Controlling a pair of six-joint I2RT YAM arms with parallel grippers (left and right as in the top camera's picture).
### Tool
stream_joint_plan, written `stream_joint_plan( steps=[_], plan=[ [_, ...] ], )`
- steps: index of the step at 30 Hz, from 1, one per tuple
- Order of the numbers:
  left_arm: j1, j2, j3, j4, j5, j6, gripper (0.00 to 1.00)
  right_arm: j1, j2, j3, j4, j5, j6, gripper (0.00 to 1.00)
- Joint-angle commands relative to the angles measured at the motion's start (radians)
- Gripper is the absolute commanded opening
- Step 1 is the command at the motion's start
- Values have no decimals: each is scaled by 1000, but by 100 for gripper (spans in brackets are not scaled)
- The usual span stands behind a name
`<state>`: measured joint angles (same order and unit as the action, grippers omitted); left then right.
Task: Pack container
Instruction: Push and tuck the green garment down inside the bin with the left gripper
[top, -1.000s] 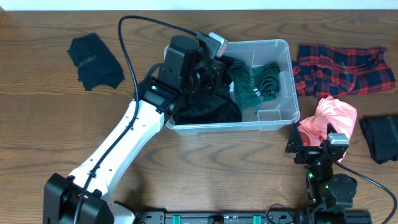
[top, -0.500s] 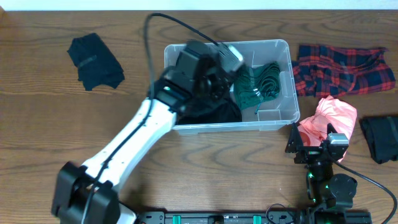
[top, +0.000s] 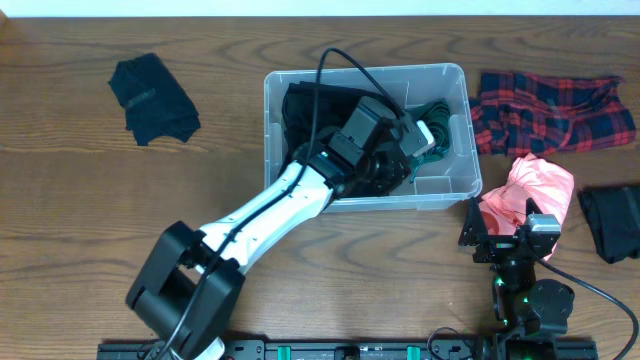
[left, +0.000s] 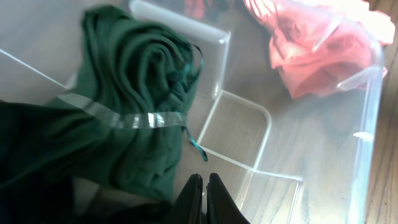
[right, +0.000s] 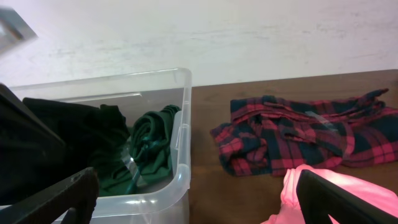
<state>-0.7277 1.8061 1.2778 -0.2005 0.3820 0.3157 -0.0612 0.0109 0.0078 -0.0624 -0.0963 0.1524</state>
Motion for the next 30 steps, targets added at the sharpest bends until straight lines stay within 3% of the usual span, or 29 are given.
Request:
stream_joint_plan(
  steps=[1,15,30],
  plan=[
    [-8,37,3,13,-9,17,6,14,-6,-2,-3,3,8,99],
    [-8,94,3,121,-67,32,6,14,-6,-2,-3,3,8,99],
    [-8,102,3,173,-249,137,6,14,-6,-2,-3,3,8,99]
  ],
)
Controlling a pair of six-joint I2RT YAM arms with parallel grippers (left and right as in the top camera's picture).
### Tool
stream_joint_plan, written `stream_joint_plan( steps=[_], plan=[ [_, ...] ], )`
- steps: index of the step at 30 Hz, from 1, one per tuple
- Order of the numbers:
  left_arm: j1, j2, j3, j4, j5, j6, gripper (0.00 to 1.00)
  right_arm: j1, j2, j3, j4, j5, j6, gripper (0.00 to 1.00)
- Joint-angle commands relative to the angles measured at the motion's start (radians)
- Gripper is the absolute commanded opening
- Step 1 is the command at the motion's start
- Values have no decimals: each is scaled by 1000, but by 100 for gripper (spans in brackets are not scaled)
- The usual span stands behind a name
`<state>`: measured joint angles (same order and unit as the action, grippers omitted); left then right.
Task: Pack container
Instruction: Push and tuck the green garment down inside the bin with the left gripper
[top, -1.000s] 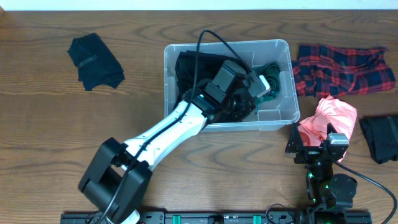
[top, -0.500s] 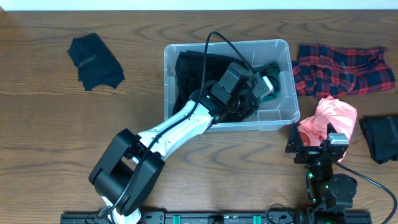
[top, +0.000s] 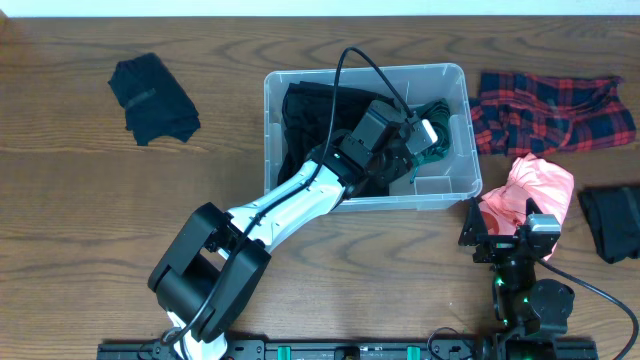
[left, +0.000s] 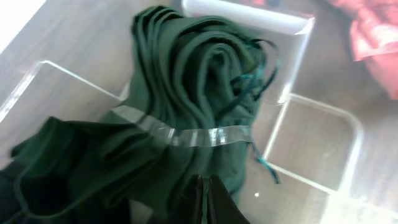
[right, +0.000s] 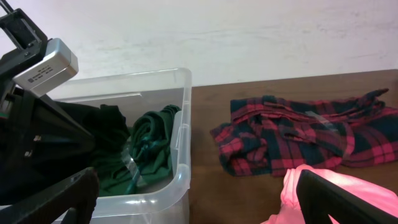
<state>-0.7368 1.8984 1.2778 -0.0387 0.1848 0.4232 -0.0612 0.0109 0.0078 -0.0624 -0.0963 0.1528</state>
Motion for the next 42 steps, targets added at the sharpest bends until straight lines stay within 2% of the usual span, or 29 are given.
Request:
stream_joint_plan(
  steps=[1,18,24,39,41,42],
  plan=[
    [1,10,3,15,-51,29,6,14,-6,-2,-3,3,7,99],
    [2,133,3,52,-45,30,6,14,-6,-2,-3,3,7,99],
    [19,137,3,100,-158,32,6,14,-6,-2,-3,3,7,99],
    [90,138,3,171,-160,51,6,14,-6,-2,-3,3,7,99],
    [87,136,3,167,-160,51,7,14,-6,-2,-3,3,7,99],
    [84,135,3,163,-160,51,11,14,-6,-2,-3,3,7,99]
  ],
)
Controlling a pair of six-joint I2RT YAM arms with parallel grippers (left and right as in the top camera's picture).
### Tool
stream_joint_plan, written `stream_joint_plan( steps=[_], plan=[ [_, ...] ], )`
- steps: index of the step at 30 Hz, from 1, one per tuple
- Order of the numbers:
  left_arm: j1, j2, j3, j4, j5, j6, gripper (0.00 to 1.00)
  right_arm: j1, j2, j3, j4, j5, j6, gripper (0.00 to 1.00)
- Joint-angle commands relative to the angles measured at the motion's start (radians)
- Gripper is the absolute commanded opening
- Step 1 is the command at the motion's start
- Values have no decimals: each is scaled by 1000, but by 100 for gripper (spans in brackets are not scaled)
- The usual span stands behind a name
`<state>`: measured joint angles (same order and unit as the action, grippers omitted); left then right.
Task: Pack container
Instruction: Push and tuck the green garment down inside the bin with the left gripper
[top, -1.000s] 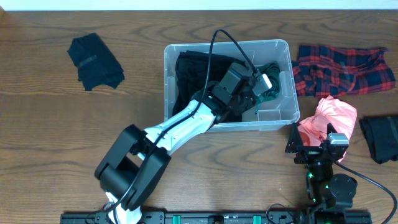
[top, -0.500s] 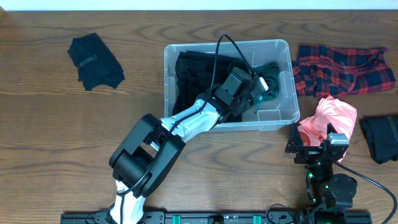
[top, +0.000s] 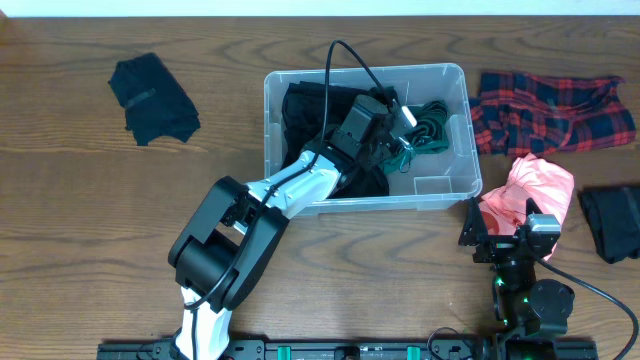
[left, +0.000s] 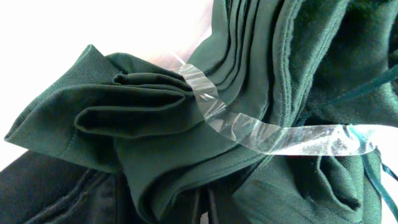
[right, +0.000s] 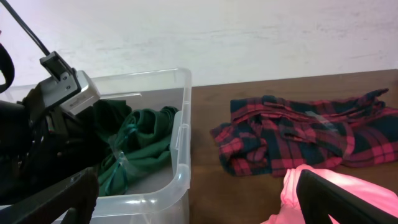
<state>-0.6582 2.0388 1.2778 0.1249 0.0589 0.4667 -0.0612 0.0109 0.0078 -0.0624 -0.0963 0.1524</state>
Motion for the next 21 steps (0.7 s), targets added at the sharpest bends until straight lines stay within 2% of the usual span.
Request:
stream_joint_plan(
  steps=[1,3,5,6,12,16,18,19,20,21],
  plan=[
    [1,-9,3,-8,-34,8,14,14,-6,-2,-3,3,8,99],
    [-10,-19,3,-28,-34,8,21,14,-6,-2,-3,3,8,99],
    [-23,-36,3,-64,-34,8,42,14,-6,-2,-3,3,8,99],
    [-30,-49,3,-89,-34,8,47,14,-6,-2,-3,3,8,99],
    [-68,-169,4,-237,-34,-19,58,14,-6,-2,-3,3,8,99],
    [-91,-285,3,-298,-29,-34,59,14,-6,-2,-3,3,8,99],
    [-99,-340,3,-290,4,-35,41,14,-6,-2,-3,3,8,99],
    [-101,-359,3,-275,26,-39,12,14,-6,-2,-3,3,8,99],
    [-101,-376,3,-249,48,-68,6,14,-6,-2,-3,3,8,99],
    [-101,-383,3,-220,65,-98,6,14,-6,-2,-3,3,8,99]
  ],
)
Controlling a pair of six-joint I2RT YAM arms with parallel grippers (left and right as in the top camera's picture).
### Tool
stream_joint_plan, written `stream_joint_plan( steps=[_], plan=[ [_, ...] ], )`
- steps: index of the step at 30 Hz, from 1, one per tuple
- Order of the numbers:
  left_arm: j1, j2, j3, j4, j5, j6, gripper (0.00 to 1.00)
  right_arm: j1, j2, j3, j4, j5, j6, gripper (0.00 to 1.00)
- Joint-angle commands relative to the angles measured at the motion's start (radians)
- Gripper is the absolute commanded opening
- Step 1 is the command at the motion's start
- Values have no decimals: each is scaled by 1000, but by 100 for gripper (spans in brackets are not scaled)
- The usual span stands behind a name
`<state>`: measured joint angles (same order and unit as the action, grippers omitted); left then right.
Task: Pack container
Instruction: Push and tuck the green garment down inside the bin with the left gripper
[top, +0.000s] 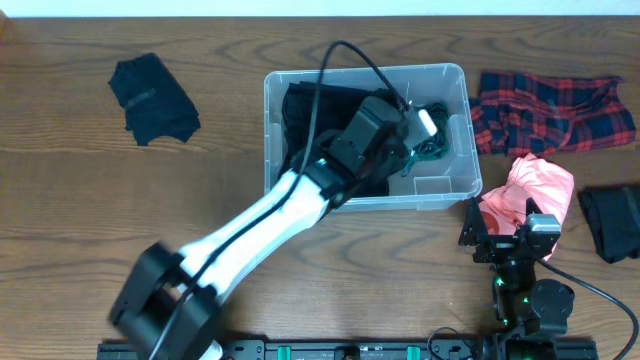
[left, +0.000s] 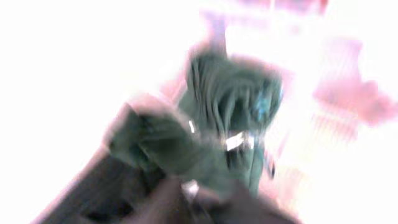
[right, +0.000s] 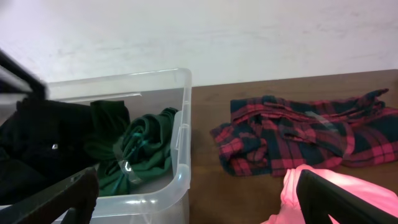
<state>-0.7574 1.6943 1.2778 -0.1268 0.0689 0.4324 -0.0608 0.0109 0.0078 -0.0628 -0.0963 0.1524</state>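
Observation:
A clear plastic container (top: 455, 80) stands mid-table. Inside, a black garment (top: 300, 108) fills the left part and a rolled green garment (top: 437, 118) with a strip of clear tape lies at the right. My left gripper (top: 402, 152) is inside the container beside the green garment (left: 227, 115); the left wrist view is smeared by motion, so its jaws are unreadable. My right gripper (right: 199, 208) rests near the table's front right, fingers (right: 59, 199) wide apart and holding nothing, with the container's corner (right: 183, 134) ahead of it.
A red plaid shirt (top: 550, 108) lies right of the container, a pink garment (top: 542, 185) in front of it. A black garment (top: 612, 222) sits at the right edge and another black garment (top: 152, 95) at the far left.
My left gripper was pressed close against the green garment; now it is drawn back from it, and the wrist view is blurred. The right arm has not moved.
My left gripper was shut over the container's bare front right corner, the green garment beside it. Then it stood above the green roll, then close against its folds. Now it is backed off, with the green garment lying at the container's right side.

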Motion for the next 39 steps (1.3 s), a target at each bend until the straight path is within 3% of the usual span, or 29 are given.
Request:
stream_joint_plan(
  steps=[1,10,16,22,30,39],
  plan=[
    [-1,-39,3,63,60,-90,6,14,-6,-2,-2,3,8,99],
    [0,99,4,397,133,-293,6,14,-6,-2,-2,3,8,99],
    [-1,235,6,541,133,-319,6,14,-6,-2,-2,3,8,99],
    [0,323,17,523,141,-352,6,14,-6,-2,-2,3,8,99],
    [0,346,17,406,272,-352,6,14,-6,-2,-2,3,8,99],
    [3,392,17,374,280,-352,6,14,-6,-2,-2,3,8,99]
  ],
)
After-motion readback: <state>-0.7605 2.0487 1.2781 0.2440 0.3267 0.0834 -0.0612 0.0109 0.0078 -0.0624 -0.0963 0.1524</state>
